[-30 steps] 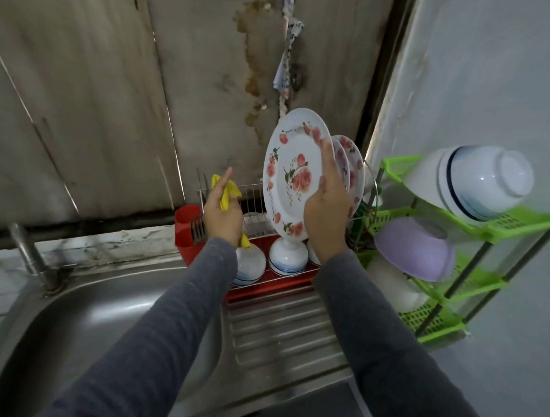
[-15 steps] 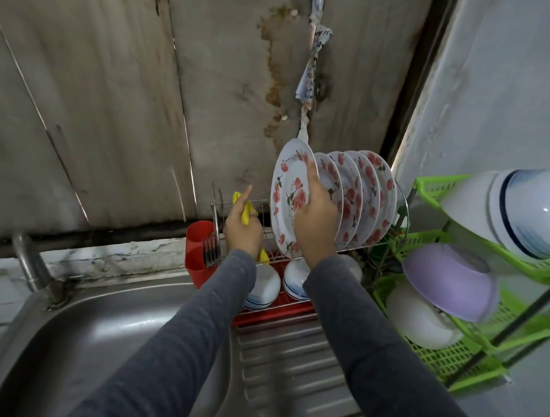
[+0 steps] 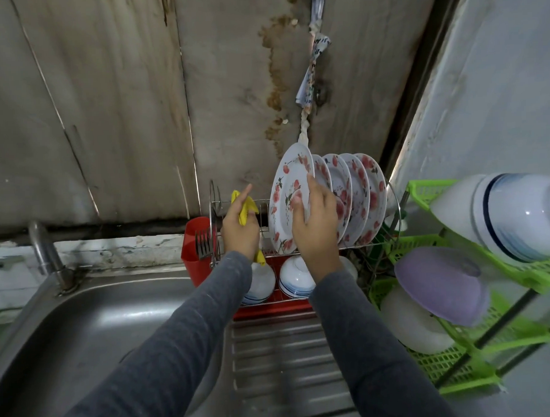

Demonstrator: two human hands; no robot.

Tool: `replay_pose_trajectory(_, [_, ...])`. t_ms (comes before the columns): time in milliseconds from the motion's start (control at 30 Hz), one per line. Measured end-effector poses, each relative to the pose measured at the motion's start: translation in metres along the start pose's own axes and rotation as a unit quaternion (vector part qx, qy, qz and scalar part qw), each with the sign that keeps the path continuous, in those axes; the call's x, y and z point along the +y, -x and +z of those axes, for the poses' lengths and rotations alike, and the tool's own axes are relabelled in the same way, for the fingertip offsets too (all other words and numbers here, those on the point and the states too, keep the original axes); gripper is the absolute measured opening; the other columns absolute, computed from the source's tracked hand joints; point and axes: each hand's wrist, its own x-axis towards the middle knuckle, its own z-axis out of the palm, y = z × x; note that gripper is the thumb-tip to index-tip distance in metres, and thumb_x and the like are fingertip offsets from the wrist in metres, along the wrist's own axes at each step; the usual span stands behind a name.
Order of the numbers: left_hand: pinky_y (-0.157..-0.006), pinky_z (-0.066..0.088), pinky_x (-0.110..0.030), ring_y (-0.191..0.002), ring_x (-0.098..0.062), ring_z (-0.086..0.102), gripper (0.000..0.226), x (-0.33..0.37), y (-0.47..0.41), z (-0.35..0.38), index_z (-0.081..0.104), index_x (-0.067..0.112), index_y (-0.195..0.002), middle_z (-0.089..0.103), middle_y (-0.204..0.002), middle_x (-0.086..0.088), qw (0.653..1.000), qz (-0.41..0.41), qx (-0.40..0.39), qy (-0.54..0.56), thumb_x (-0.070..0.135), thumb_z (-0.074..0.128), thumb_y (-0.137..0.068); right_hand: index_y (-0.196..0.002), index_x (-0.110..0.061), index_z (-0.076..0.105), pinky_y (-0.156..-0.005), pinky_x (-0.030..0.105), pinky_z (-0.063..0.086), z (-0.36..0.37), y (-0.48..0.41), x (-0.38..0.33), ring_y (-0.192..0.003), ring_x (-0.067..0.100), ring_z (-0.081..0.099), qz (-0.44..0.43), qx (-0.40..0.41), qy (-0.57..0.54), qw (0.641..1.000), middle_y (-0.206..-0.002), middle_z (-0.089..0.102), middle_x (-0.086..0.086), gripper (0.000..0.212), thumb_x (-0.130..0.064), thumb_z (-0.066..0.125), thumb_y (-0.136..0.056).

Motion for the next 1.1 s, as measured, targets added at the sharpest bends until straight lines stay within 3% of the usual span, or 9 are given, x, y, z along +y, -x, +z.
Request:
replay_pose_trajectory(100, [-0.116,0.036,-0.034,-0.142,-0.016,0.037,0.053,0.007,0.021,-0.003,0.056,0.035,-0.136,0.039,-0.156,-0.003,1.000,0.018,0.019,0.013,-0.001,0.048,-0.099,-0.151,-0.015,0.040,-0.114,0.042,0.039,-0.012,0.016,0.000,-0.140,0.023,0.038,-0.010,-0.002,0.006,1.000,-0.152,0.038,0.012,0.048,-0.030,0.046,-0.106])
replay_pose_trajectory(167, [-0.112,0.040,-0.029,-0.137,-0.014,0.043,0.051,0.011,0.038,-0.007,0.059,0.037,-0.132,0.047,-0.149,0.001,0.999,0.020,0.030,0.020,0.000,0.049,-0.098,-0.147,-0.011,0.046,-0.110,0.051,0.042,-0.020,0.028,0.005,-0.137,0.030,0.043,-0.034,0.004,0.025,0.999,-0.147,0.045,0.015,0.047,-0.028,0.048,-0.103])
replay_pose_trajectory(333, [-0.109,0.045,-0.036,-0.119,-0.004,0.055,0.051,0.008,0.093,-0.019,0.064,0.047,-0.114,0.058,-0.121,0.026,0.998,-0.005,0.046,0.033,0.000,0.053,-0.097,-0.135,-0.005,0.055,-0.102,0.045,0.048,-0.035,0.074,0.024,-0.123,0.031,0.054,-0.068,-0.021,0.025,0.997,-0.131,0.057,0.016,0.040,-0.022,0.052,-0.099])
replay_pose_trajectory(400, [-0.108,0.046,-0.035,-0.121,-0.006,0.056,0.050,-0.005,0.117,-0.027,0.066,0.044,-0.117,0.062,-0.126,0.017,0.998,-0.011,0.055,0.018,0.001,0.053,-0.096,-0.132,-0.005,0.058,-0.101,0.045,0.048,-0.036,0.096,0.030,-0.119,0.031,0.056,-0.053,-0.068,0.022,0.996,-0.128,0.059,0.014,0.038,-0.022,0.052,-0.098])
replay_pose_trajectory(600, [-0.089,0.047,-0.007,-0.096,0.018,0.058,0.048,-0.038,0.184,-0.065,0.065,0.032,-0.123,0.061,-0.115,0.019,0.993,-0.071,0.092,-0.028,-0.005,0.051,-0.095,-0.122,-0.002,0.064,-0.090,0.042,0.049,-0.024,0.158,0.037,-0.109,0.036,0.060,0.003,-0.274,0.033,0.961,-0.116,0.066,0.021,0.032,-0.023,0.056,-0.099])
replay_pose_trajectory(733, [-0.103,0.047,-0.026,-0.111,-0.007,0.057,0.048,-0.056,0.217,-0.105,0.066,0.025,-0.125,0.060,-0.118,0.012,0.984,-0.107,0.129,-0.066,-0.008,0.052,-0.093,-0.121,-0.002,0.066,-0.092,0.045,0.050,-0.002,0.195,0.024,-0.109,0.038,0.062,-0.011,-0.374,0.050,0.926,-0.118,0.067,0.021,0.031,-0.020,0.056,-0.097])
replay_pose_trajectory(933, [-0.106,0.047,-0.044,-0.121,-0.023,0.056,0.052,-0.069,0.254,-0.185,0.067,0.033,-0.121,0.059,-0.128,0.002,0.962,-0.153,0.210,-0.089,-0.006,0.053,-0.091,-0.099,-0.001,0.062,-0.079,0.039,0.051,0.043,0.247,-0.026,-0.097,0.037,0.063,-0.074,-0.509,0.110,0.851,-0.104,0.066,0.022,0.022,-0.019,0.050,-0.097])
replay_pose_trajectory(1033, [-0.104,0.047,-0.036,-0.111,-0.014,0.057,0.051,-0.066,0.264,-0.234,0.066,0.026,-0.122,0.057,-0.123,0.002,0.950,-0.165,0.247,-0.097,-0.010,0.050,-0.090,-0.104,-0.005,0.061,-0.079,0.038,0.047,0.070,0.276,-0.061,-0.104,0.036,0.061,-0.112,-0.555,0.138,0.813,-0.111,0.064,0.018,0.024,-0.023,0.046,-0.098])
replay_pose_trajectory(1100, [-0.087,0.052,-0.018,-0.090,0.006,0.057,0.049,-0.064,0.271,-0.271,0.065,0.024,-0.124,0.059,-0.113,0.002,0.941,-0.168,0.273,-0.111,-0.009,0.048,-0.091,-0.107,-0.006,0.061,-0.083,0.039,0.049,0.092,0.297,-0.087,-0.106,0.036,0.060,-0.135,-0.579,0.133,0.793,-0.114,0.064,0.018,0.026,-0.024,0.044,-0.099])
